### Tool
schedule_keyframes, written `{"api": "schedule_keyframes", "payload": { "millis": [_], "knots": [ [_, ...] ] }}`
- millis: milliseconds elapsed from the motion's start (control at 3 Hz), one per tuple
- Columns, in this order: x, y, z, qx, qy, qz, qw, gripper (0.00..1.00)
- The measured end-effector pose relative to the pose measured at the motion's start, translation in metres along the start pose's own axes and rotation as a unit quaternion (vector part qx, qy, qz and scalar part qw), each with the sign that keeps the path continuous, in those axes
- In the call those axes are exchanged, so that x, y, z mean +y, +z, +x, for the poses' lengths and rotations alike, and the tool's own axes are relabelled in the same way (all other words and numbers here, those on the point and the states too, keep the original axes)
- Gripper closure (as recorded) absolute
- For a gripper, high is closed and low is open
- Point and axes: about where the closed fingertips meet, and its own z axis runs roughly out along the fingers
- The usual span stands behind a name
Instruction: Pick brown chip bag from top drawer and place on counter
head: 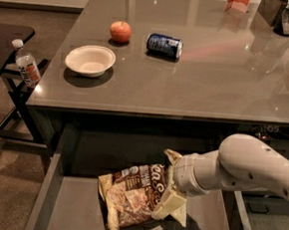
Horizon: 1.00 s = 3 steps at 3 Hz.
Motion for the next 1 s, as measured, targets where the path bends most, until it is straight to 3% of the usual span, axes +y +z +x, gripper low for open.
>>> {"api": "schedule_keyframes", "payload": {
  "millis": [667,1000],
  "knots": [
    [0.005,0.018,0.005,-0.014,0.037,0.019,0.9991,0.0],
    [0.007,0.036,0.017,-0.01,0.053,0.015,0.9984,0.0]
  ]
}}
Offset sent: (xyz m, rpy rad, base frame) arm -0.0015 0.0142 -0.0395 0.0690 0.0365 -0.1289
